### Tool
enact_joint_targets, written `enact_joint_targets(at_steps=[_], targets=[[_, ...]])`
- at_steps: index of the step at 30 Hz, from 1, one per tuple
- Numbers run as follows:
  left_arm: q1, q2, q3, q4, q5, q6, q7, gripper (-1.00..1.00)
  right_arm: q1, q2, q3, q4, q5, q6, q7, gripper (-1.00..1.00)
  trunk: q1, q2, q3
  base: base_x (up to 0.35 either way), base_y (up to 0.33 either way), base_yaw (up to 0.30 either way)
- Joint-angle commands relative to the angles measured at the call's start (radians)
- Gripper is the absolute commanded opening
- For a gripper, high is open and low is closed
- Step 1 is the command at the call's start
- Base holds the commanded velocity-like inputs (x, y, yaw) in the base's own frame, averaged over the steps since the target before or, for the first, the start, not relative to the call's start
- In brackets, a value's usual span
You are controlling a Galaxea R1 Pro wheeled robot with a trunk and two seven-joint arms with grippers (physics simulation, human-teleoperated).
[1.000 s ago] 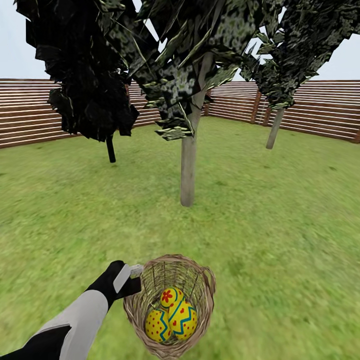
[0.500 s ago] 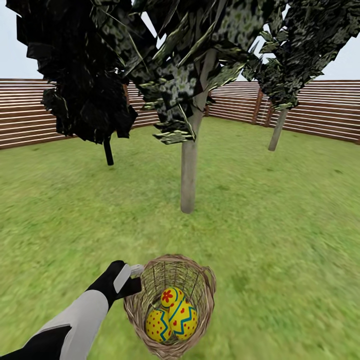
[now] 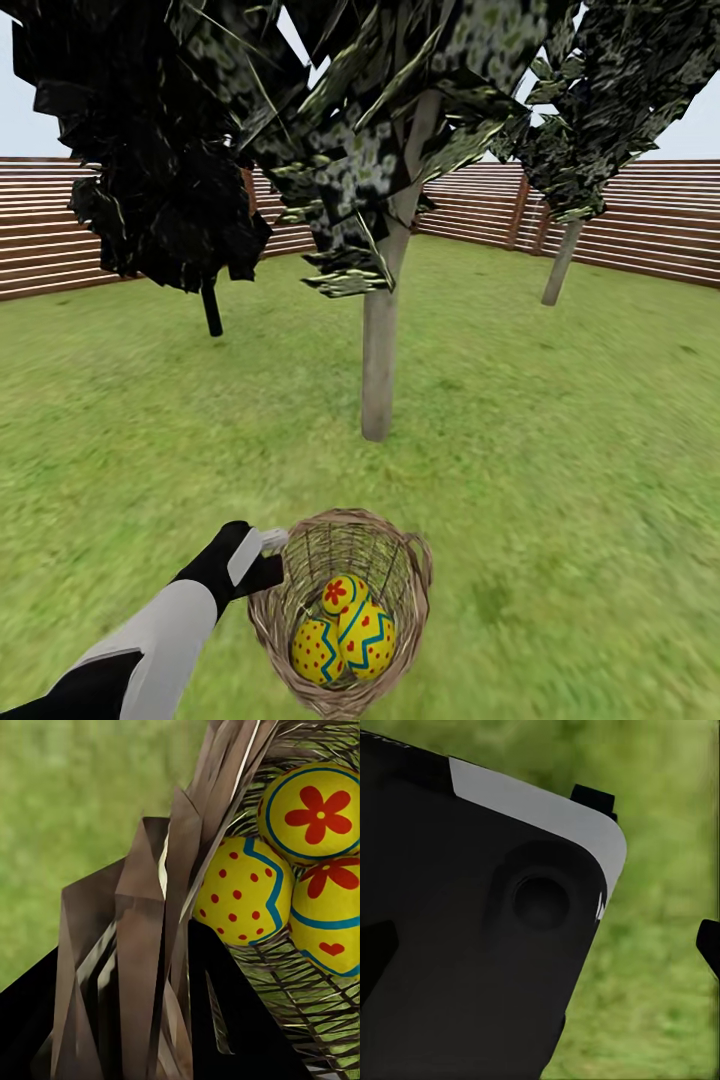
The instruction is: Take the three Easter eggs out of the wicker basket on the lawn in the garden, then place them on the lawn next to a single tree (choose any tree) so that all three eggs are next to the same tree and none are left in the basket.
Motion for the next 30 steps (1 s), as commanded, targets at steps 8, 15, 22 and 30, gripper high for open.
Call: enact_joint_targets(at_steps=[8, 15, 22, 30], targets=[[0.0, 0.0, 0.004, -0.002, 0.02, 0.001, 0.009, -1.0, -0.001, 0.005, -0.009, 0.005, 0.003, -0.005, 0.003, 1.0, 0.001, 0.0, -0.001, 0.336, 0.0, 0.0], [0.0, 0.0, 0.004, -0.002, 0.02, 0.001, 0.009, -1.0, -0.001, 0.004, -0.009, 0.005, 0.012, -0.006, 0.002, 1.0, 0.001, 0.0, -0.001, 0.336, 0.0, 0.0], [0.0, 0.0, 0.004, -0.002, 0.02, 0.001, 0.009, -1.0, -0.001, 0.0, -0.008, 0.004, 0.007, -0.006, 0.001, 1.0, 0.001, 0.0, -0.001, 0.336, 0.0, 0.0], [0.0, 0.001, 0.004, -0.002, 0.02, 0.001, 0.009, -1.0, -0.001, -0.001, -0.008, 0.004, 0.008, -0.006, 0.001, 1.0, 0.001, 0.0, -0.001, 0.336, 0.0, 0.0]])
